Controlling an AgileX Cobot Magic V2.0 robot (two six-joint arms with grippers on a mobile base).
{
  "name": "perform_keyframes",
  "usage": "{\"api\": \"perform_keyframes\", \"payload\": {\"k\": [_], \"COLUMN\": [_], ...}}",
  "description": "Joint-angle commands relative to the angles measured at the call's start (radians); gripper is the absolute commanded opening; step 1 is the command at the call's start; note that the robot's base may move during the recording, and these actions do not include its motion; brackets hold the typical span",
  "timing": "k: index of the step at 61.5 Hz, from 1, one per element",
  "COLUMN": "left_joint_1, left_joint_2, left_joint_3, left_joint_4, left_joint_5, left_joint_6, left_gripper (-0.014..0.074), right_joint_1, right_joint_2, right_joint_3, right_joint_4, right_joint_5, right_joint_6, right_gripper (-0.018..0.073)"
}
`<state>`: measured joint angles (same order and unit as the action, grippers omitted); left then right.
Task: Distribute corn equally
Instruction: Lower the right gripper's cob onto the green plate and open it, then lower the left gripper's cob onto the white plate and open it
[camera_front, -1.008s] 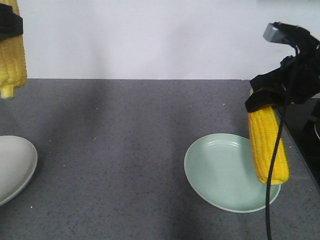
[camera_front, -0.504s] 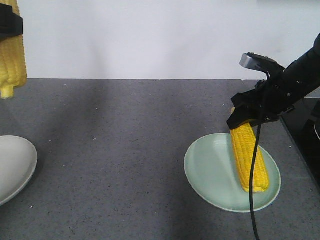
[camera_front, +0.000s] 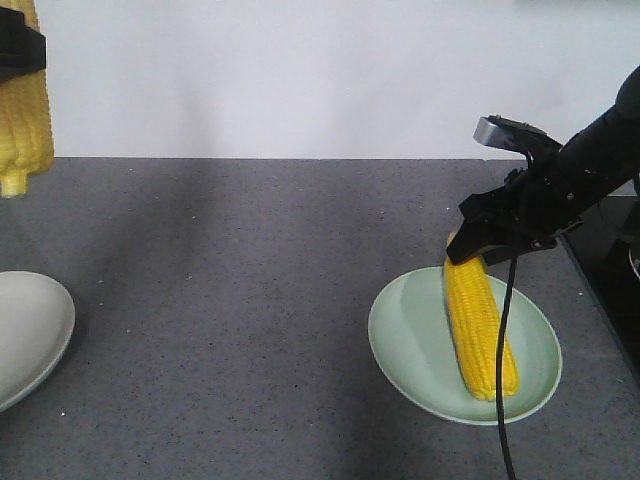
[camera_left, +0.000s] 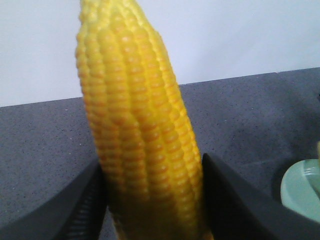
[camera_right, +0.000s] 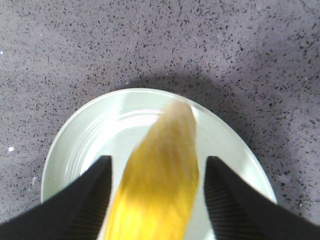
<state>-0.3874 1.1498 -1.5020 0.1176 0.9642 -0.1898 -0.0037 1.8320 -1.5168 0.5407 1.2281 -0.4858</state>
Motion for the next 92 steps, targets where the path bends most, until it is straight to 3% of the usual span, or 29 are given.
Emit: {"api": "perform_keyframes", "payload": {"k": [1,10,27,52,71,84,92], "left_joint_1": [0.0,0.0,0.0,0.0,0.0,0.0,0.0], "left_joint_2": [-0.017,-0.017,-0.017,-0.017,-0.016,0.007,0.012], "left_joint_3": [-0.03,-0.03,-0.03,-0.03,-0.03,-0.009,0.082], "left_joint_4": [0.004,0.004,0.004,0.004,0.008,0.084,0.168], "left_joint_5": [-0.071,-0.071,-0.071,-0.06,-0.023,0.068,0.098], "left_joint_6": [-0.007,-0.007,-0.007,-0.007,-0.007,-0.019,-0.077], "left_gripper": [0.0128,0.0128,0.0128,0.0128,0.0128,0.0128,0.0128], "right_joint_1": [-0.005,-0.005,-0.005,-0.005,-0.005,-0.005,-0.005], "right_joint_2": [-0.043,-0.043,-0.094,-0.42,-0.581,-0.585,-0.585], "right_joint_3": [-0.022,-0.022,-0.022,-0.022,-0.022,-0.022,-0.022], "right_joint_4": [0.04,0.04,0.053,0.051,-0.003,-0.01,-0.01], "right_joint_5": [0.033,0.024,-0.03,-0.074,-0.079,-0.078,-0.078], "right_joint_6": [-0.016,-0.023,-0.026,-0.037,-0.031,-0.029,-0.029], "right_gripper": [0.0508,0.0571,0.0571,0.0571,0.0571,0.0571,0.0571]}}
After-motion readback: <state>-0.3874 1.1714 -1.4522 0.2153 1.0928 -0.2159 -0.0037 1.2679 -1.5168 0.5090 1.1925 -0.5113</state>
